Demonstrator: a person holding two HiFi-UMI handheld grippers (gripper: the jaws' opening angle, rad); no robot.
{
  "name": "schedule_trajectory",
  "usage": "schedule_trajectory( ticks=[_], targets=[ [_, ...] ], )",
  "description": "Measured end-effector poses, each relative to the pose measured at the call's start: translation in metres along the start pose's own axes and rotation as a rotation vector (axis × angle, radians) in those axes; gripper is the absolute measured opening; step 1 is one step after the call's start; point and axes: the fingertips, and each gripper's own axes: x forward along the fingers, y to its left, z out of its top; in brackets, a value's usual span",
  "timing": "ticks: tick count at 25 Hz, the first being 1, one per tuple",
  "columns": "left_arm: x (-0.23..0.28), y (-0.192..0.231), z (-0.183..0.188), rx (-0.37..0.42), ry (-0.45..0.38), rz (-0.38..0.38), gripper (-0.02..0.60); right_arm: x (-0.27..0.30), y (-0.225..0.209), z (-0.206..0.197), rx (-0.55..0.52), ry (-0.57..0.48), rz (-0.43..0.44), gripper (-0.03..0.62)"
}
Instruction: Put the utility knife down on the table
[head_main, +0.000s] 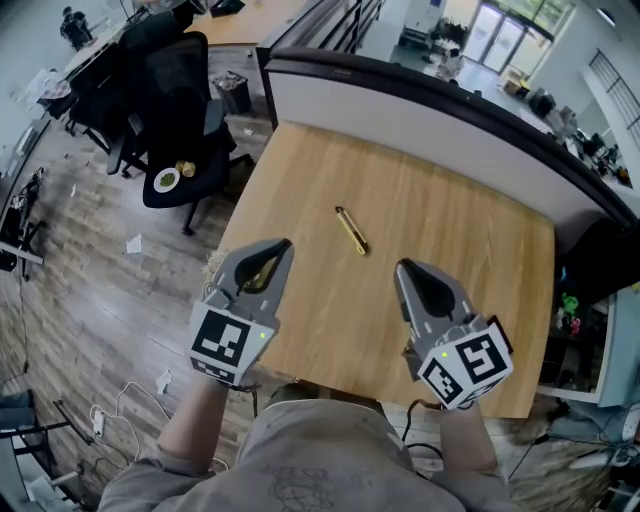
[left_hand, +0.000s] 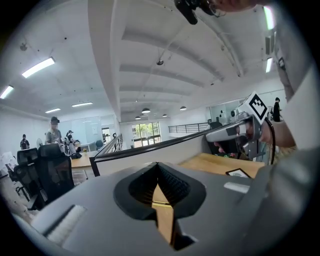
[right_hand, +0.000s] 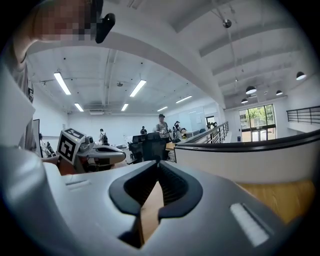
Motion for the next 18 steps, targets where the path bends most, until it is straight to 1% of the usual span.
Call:
schedule_trajectory(
  ticks=[5, 9, 13, 18],
  targets=[
    [-0.017, -0.021, 0.002, -0.06, 0.004, -0.013, -0.002, -0.026, 0.019, -0.001, 0.029, -0.019, 0.016, 0.011],
    [-0.029, -0.032, 0.006, -0.05, -0.004, -0.023, -0.002, -0.038, 0.034, -0.008, 0.031, -0.002, 0.036, 0.011],
    [-0.038, -0.037, 0.01, -0.022, -0.018, -0.023, -0.002, -0.044, 0.044, -0.012, 0.03, 0.006, 0.044, 0.011],
    [-0.042, -0.044, 0.02, -0.055, -0.005, -0.011, -0.002, -0.049, 0.046, -0.012, -0.001, 0.0, 0.036, 0.011]
  ],
)
